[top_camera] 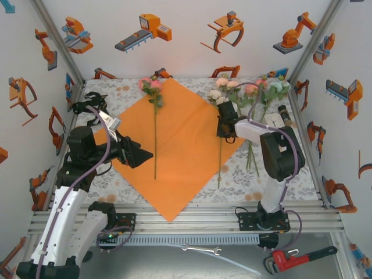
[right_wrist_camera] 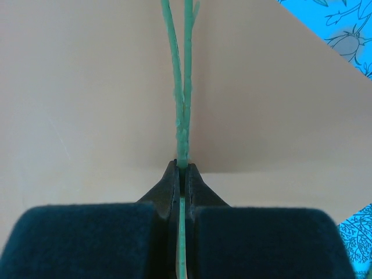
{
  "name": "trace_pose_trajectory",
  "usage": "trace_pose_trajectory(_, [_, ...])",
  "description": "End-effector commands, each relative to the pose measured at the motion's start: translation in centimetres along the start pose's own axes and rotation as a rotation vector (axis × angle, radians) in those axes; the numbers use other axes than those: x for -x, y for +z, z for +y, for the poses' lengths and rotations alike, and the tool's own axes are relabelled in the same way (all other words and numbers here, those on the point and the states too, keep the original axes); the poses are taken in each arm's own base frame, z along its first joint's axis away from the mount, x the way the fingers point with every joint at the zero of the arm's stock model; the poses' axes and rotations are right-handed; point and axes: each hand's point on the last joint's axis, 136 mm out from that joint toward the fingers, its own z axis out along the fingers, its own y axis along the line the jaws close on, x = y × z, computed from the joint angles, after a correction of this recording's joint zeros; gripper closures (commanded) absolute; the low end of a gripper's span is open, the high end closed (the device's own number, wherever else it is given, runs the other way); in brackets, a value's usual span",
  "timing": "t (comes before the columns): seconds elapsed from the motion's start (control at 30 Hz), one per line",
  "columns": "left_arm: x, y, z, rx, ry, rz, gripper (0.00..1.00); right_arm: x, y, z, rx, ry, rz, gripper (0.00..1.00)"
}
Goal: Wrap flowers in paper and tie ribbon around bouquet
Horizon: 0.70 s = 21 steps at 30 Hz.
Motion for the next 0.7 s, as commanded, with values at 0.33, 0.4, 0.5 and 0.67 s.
trace_pose_trajectory(0.33, [-0.7,0.0,2.3,0.128,-0.016,0.027,0.03,7.4,-10.7,12.7,0.35,0.079,-0.215,1.0])
trace_pose_trajectory(0.4, [-0.8,-0.1,2.8,0.157,-0.021,0.034,0.03,7.7,-11.1,15.3,0.386,0.07,-0.232,1.0])
trace_pose_trajectory(0.5, [-0.9,-0.3,3.3,0.186,-0.021,0.036,0.03,8.0,-10.8,18.8,0.422,0.071,-0.243,1.0])
trace_pose_trajectory(0.67, [-0.9,-0.3,3.4,0.193,-0.026,0.035,0.03,7.6,-8.0,23.5,0.46,0.08,-0.226,1.0])
